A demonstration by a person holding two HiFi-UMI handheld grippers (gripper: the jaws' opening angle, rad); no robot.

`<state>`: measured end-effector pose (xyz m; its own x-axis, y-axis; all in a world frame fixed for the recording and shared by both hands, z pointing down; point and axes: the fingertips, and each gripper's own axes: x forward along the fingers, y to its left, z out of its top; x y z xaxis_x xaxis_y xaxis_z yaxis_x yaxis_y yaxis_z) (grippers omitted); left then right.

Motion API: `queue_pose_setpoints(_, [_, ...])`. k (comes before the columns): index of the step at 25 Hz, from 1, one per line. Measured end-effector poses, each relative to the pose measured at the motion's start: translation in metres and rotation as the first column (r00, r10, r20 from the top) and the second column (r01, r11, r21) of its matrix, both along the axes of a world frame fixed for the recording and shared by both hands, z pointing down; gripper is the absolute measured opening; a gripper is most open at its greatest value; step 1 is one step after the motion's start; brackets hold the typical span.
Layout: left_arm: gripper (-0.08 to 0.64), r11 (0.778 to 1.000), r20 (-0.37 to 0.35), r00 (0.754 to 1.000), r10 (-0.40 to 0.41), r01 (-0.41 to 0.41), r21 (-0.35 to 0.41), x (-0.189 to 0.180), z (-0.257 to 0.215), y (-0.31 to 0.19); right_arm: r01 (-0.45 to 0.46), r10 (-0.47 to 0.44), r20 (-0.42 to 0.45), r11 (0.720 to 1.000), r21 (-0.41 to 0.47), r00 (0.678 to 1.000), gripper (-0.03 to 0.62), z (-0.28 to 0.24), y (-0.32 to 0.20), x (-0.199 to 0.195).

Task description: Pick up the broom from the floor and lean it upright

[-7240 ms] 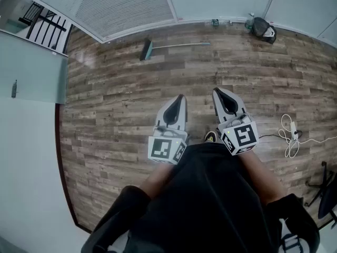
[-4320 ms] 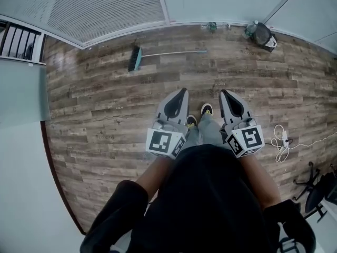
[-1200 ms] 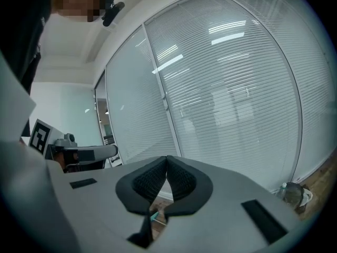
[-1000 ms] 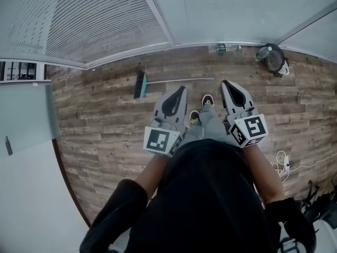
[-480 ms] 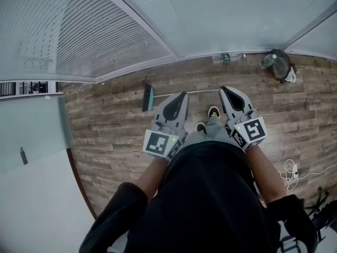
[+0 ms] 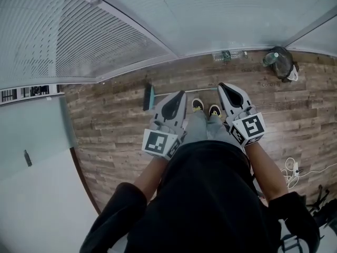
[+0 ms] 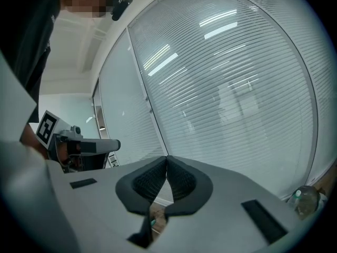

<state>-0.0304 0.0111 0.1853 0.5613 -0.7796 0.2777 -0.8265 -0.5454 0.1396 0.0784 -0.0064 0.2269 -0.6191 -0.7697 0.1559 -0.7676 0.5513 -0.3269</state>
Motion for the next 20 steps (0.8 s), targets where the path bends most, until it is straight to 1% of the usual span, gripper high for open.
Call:
queue_pose_setpoints(4, [0.023,1.000,0.005,1.000,0.022,-0.022,-0.018,-0.001,0.007,-0.012,-0.003,0.002,-0.007,1.000,-0.011,1.000,0.020,0.005,-0.014,-0.006])
queue_pose_setpoints(9, [0.022,0.999,-0.007,0.999,0.042,-0.042,-0.030,-0.011,0.014,-0.039,-0.025,0.025,-0.018,0.999,-0.039,1.000,0.020,0.012,-0.037,-0.017])
queue_pose_setpoints(16, [0.023,0.996,-0.031,0.996,0.081,-0.082,-0.029,-0.033,0.030,-0.077,-0.072,0.066,-0.088,0.995,-0.065,0.994,0.020,0.021,-0.063,-0.035])
queue_pose_setpoints(20, [0.023,0.991,-0.021,0.992,0.125,-0.126,-0.047,-0.047,0.050,-0.092,-0.087,0.075,-0.140,0.992,-0.089,0.987,0.020,0.029,-0.076,-0.047])
